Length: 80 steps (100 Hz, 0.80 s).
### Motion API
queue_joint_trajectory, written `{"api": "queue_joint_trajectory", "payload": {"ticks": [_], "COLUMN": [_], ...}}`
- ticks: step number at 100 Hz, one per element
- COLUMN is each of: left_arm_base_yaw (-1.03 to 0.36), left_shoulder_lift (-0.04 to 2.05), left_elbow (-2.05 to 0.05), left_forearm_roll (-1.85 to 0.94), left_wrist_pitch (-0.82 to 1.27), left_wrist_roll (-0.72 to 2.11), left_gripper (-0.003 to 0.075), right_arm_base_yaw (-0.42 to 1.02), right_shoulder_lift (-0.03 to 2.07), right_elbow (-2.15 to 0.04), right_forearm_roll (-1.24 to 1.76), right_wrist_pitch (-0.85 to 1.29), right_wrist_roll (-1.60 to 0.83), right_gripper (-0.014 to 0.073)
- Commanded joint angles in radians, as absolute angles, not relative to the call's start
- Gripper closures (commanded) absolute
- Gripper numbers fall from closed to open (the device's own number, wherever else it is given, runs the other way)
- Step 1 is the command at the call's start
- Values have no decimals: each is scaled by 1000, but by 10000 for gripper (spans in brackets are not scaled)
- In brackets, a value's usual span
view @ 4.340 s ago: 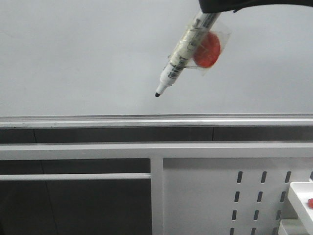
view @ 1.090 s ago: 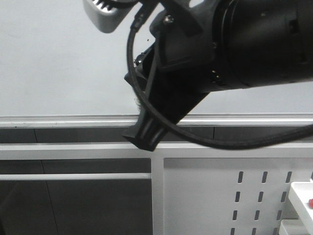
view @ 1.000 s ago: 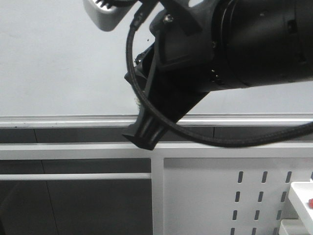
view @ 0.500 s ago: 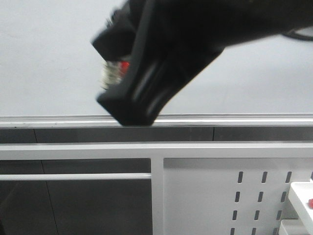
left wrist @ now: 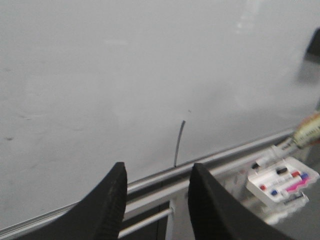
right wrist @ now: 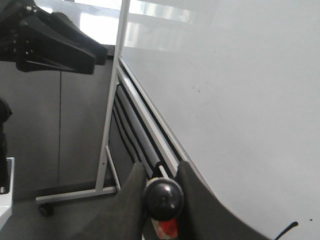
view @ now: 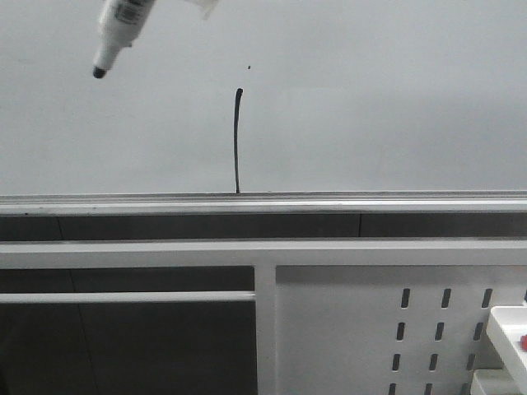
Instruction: Write number 1 on whiteboard
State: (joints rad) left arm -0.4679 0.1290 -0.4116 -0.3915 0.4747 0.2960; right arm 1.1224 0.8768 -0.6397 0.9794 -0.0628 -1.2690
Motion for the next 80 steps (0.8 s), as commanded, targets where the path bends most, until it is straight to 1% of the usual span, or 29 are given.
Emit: {"api": "queue_joint_trajectory", "payload": {"ticks": [1, 8, 17, 36, 59, 80], "left_arm_base_yaw": [-487, -494, -500, -500, -500, -500], "left_shoulder_lift": [255, 336, 415, 486, 525, 525], "left_elbow": [-505, -552, -598, -643, -653, -653], "left_forearm_roll": [-597, -690, -759, -846, -861, -860], "left_wrist_pitch": [524, 610, 669, 784, 807, 825], "left_wrist_roll": [568, 712, 806, 989, 1017, 1061], "left_gripper": [459, 459, 459, 458, 458, 459], "right_arm_base_yaw": [1124, 1124, 1122, 1120, 1120, 1120], "right_shoulder_lift": [871, 886, 912, 979, 1086, 1155], "right_elbow": [-706, -733, -765, -820, -926, -979], "right_forearm_roll": [982, 982, 982, 982, 982, 974], "right_wrist_pitch": [-58, -25, 32, 99, 191, 220], "right_wrist_roll": [-1270, -1270, -1270, -1270, -1270, -1272], "right_gripper": [671, 671, 671, 671, 671, 671]}}
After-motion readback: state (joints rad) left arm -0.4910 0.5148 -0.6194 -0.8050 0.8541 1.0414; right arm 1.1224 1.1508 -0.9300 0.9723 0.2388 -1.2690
